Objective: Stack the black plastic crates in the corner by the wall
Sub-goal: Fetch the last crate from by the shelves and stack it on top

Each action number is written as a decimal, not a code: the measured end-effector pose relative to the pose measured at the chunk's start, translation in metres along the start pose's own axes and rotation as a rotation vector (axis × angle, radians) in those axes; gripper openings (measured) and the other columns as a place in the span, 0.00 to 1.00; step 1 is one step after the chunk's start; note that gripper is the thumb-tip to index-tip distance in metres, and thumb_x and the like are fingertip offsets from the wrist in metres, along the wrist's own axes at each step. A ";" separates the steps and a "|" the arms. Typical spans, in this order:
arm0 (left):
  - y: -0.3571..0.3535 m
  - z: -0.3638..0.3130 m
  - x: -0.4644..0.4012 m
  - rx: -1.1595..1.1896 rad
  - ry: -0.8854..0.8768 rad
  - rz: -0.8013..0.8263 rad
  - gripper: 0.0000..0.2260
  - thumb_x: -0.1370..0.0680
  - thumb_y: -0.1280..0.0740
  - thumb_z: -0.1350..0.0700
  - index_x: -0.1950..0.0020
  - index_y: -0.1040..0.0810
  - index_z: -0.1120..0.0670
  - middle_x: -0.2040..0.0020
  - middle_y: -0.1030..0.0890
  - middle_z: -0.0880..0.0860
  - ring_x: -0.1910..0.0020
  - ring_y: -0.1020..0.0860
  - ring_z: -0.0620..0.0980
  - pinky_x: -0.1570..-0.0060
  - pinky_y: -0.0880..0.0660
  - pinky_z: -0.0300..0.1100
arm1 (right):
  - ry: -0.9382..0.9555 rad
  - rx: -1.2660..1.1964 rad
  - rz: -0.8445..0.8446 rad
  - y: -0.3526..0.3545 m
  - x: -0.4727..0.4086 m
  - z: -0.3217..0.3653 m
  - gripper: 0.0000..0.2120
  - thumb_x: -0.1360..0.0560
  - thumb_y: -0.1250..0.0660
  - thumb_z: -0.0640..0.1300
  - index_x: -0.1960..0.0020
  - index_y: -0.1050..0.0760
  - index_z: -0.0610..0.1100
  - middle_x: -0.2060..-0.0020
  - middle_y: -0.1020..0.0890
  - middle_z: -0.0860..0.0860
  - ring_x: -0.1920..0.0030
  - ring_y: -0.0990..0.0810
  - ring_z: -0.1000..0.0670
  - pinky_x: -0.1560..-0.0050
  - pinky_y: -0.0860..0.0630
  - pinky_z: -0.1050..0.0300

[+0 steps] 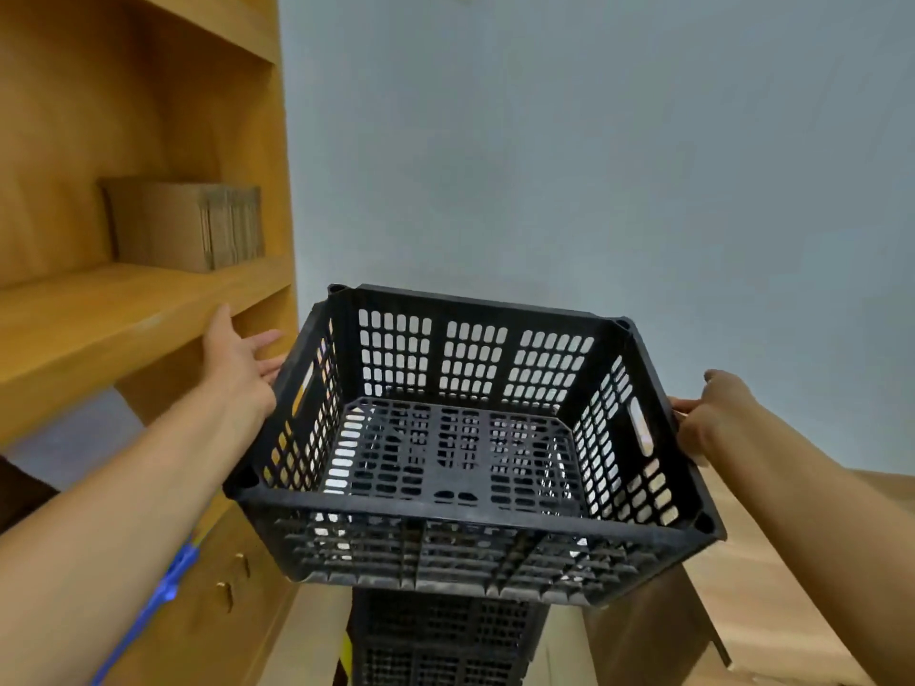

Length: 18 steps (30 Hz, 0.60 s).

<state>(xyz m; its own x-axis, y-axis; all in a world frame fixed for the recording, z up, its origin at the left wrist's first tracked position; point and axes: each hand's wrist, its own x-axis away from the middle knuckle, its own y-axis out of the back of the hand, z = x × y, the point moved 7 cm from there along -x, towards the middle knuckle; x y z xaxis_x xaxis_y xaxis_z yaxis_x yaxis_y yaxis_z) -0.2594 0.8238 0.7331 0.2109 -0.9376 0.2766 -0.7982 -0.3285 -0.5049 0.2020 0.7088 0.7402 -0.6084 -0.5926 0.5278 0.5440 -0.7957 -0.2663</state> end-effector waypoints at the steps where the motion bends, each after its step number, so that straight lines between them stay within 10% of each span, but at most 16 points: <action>1: -0.009 -0.001 -0.014 0.002 0.007 0.005 0.32 0.27 0.48 0.31 0.40 0.23 0.54 0.33 0.28 0.61 0.40 0.27 0.59 0.42 0.29 0.58 | 0.001 0.025 0.010 -0.012 -0.008 0.004 0.26 0.24 0.44 0.58 0.36 0.28 0.39 0.51 0.17 0.44 0.61 0.18 0.45 0.70 0.26 0.51; 13: -0.099 -0.009 -0.161 -0.053 0.074 0.018 0.31 0.23 0.50 0.35 0.37 0.24 0.56 0.35 0.28 0.64 0.53 0.26 0.58 0.54 0.29 0.52 | 0.049 0.142 -0.015 -0.119 -0.105 0.047 0.26 0.24 0.42 0.58 0.37 0.27 0.38 0.53 0.24 0.40 0.62 0.24 0.44 0.70 0.32 0.52; 18: -0.119 0.002 -0.193 -0.084 0.124 0.043 0.30 0.24 0.49 0.34 0.39 0.24 0.56 0.36 0.27 0.65 0.53 0.24 0.59 0.64 0.27 0.51 | 0.064 0.098 -0.002 -0.140 -0.138 0.056 0.26 0.27 0.39 0.57 0.37 0.28 0.39 0.39 0.27 0.39 0.53 0.21 0.41 0.67 0.25 0.47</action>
<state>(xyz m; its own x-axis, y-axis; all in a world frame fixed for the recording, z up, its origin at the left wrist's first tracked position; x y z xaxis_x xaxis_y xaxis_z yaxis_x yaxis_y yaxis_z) -0.2041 1.0435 0.7381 0.1077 -0.9276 0.3578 -0.8504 -0.2724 -0.4502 0.2423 0.9084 0.7501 -0.6435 -0.6002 0.4750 0.5945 -0.7828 -0.1837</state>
